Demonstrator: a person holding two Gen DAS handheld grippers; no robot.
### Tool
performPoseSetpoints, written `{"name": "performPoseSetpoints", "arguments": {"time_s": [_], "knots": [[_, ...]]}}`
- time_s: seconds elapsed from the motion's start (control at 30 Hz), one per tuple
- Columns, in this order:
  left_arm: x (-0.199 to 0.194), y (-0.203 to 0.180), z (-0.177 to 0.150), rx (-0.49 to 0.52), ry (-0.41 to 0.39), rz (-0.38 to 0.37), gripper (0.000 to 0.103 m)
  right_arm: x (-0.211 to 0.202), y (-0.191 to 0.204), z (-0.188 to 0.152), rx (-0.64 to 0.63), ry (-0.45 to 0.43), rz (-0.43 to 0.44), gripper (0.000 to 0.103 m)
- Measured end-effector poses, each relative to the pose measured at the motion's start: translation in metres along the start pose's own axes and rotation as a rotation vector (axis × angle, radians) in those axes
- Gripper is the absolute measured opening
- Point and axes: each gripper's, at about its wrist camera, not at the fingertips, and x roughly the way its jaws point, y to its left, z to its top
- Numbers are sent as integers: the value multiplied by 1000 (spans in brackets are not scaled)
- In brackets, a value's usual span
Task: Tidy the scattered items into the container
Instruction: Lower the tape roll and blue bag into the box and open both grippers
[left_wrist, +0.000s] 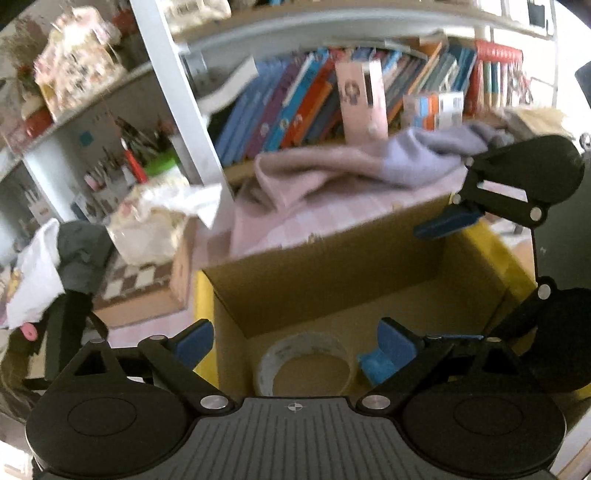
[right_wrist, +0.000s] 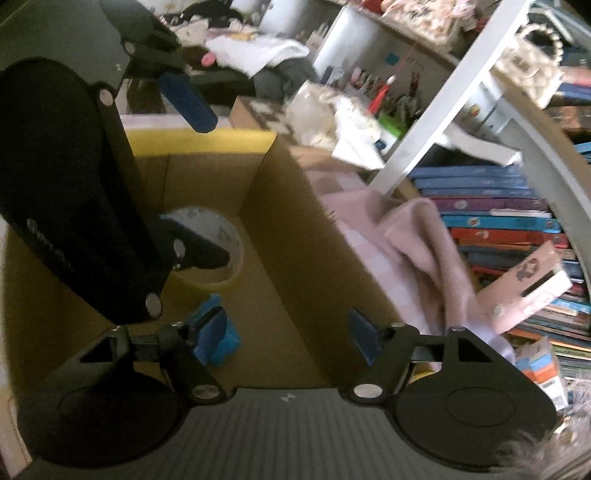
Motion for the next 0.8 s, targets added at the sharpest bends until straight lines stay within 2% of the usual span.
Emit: {"name": "performPoseSetpoints", "arguments": {"time_s": [0.13, 0.3, 0.63, 0.8], "knots": [[-27, -4, 1, -5, -63, 9, 98, -27, 2, -1, 38, -48, -26, 76], [-64, -9, -4, -33, -149, 58, 101, -60, 9, -6, 66, -97, -62, 79], [-132, -14, -29, -103, -218, 74, 102, -133, 26, -23, 186, -191, -169, 80], [-158, -12, -49, -206, -213, 39, 102, -169, 41, -36, 225, -217, -209, 80]]}}
